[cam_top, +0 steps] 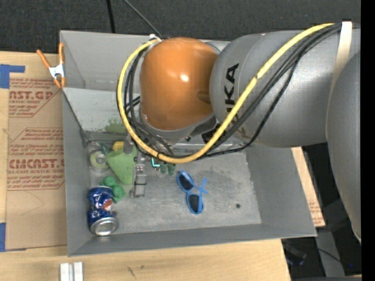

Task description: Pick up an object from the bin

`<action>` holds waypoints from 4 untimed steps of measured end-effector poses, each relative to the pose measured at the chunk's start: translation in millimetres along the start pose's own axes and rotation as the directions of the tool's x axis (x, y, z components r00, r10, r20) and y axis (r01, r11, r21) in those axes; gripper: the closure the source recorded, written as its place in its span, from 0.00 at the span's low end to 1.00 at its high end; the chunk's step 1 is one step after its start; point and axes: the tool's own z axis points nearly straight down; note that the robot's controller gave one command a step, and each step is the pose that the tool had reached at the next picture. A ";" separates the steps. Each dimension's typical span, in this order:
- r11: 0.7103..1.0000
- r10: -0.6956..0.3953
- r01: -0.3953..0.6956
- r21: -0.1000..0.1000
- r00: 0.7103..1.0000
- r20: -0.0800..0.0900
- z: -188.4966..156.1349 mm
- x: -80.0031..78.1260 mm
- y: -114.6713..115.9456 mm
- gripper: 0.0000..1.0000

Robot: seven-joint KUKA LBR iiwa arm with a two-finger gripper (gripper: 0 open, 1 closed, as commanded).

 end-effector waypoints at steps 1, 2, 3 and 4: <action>1.000 -0.025 0.025 -0.003 1.000 0.002 147.7 -23.8 9.4 0.00; 0.960 -0.281 0.281 0.000 0.960 0.006 172.2 -21.8 35.2 0.00; 0.961 -0.278 0.278 0.002 0.960 0.006 171.7 -22.6 33.6 1.00; 0.963 -0.271 0.271 0.000 0.963 0.017 33.3 -19.0 34.3 1.00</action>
Offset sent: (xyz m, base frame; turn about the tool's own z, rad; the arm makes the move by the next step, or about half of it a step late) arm 0.0243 0.0066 -0.1452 -0.0225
